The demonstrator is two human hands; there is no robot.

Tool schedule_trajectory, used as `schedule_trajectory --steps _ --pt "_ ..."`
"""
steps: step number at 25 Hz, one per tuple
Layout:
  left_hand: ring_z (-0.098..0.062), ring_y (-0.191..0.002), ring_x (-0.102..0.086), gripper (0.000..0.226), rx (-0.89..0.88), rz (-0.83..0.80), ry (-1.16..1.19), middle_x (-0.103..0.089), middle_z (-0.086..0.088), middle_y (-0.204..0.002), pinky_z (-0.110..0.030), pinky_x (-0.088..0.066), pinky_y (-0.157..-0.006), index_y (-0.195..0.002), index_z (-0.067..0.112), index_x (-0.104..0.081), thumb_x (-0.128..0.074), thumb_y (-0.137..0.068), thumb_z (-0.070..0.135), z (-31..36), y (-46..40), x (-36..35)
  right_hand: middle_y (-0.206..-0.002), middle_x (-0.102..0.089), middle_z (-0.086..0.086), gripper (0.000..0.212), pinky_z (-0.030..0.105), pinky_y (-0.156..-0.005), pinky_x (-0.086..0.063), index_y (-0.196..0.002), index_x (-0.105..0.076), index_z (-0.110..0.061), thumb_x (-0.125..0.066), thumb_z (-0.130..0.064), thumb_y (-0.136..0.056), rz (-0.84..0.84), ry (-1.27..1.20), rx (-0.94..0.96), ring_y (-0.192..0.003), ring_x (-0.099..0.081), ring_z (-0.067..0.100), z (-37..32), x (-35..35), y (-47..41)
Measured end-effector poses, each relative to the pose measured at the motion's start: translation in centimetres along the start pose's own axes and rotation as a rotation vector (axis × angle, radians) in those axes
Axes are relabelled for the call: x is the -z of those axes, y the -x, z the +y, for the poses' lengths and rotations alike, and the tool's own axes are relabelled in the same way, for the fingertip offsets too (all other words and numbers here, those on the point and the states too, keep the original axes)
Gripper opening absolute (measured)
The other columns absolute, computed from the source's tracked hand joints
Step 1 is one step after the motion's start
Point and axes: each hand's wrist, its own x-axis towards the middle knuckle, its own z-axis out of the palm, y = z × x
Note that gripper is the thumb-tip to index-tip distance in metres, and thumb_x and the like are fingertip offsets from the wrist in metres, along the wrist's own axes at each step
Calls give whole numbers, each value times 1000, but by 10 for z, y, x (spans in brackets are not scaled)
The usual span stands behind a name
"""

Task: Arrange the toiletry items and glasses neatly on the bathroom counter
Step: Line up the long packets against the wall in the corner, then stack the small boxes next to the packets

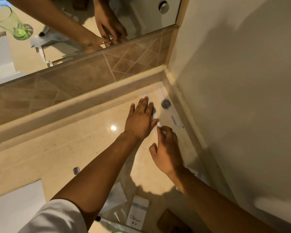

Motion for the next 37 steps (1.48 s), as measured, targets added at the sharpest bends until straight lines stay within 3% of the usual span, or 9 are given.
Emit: schedule_trajectory --steps 17,22,25,28,33,37 --pt "-27 -156 -2 70 0 9 -36 -4 -9 -169 -51 -6 -126 -158 19 -19 -33 -101 57 1 -3 -1 -147 -44 14 64 40 -105 -48 -149 -38 -8 -58 -32 -93 -5 24 5 -128 -45 28 2 4 -8" --pt "-29 -156 -8 60 -25 41 14 -13 -11 -168 -51 -7 -126 -154 24 -27 -35 -101 52 4 20 7 -138 -51 11 53 38 -104 -50 -139 -49 -14 -66 -23 -91 73 -149 0 -124 -52 25 0 15 -7" --pt "-36 -146 -31 57 -33 93 33 -36 -17 -156 -50 -24 -121 -146 13 -41 -43 -99 44 8 56 17 -131 -53 14 40 37 -100 -51 -128 -59 -10 -65 -15 -89 113 -313 -9 -117 -56 28 9 27 0" --pt "-38 -112 -56 42 -52 147 93 -60 -19 -123 -44 -46 -95 -121 5 -62 -49 -93 34 11 99 22 -116 -62 17 29 32 -90 -51 -115 -66 -2 -63 -2 -86 155 -428 61 -101 -63 30 15 32 19" --pt "-34 -101 -60 28 100 19 195 -65 -15 -110 -41 -49 -82 -114 8 -66 -56 -95 25 11 165 16 -110 -72 6 24 17 -85 -38 -107 -69 -10 -56 -6 -87 -74 -380 89 -102 -64 20 6 21 70" --pt "-33 -101 -65 26 164 -110 188 -73 -12 -108 -37 -52 -81 -110 11 -69 -60 -93 28 15 212 4 -119 -70 13 24 28 -93 -47 -114 -69 -6 -61 -11 -91 -298 -259 87 -110 -65 30 9 0 116"
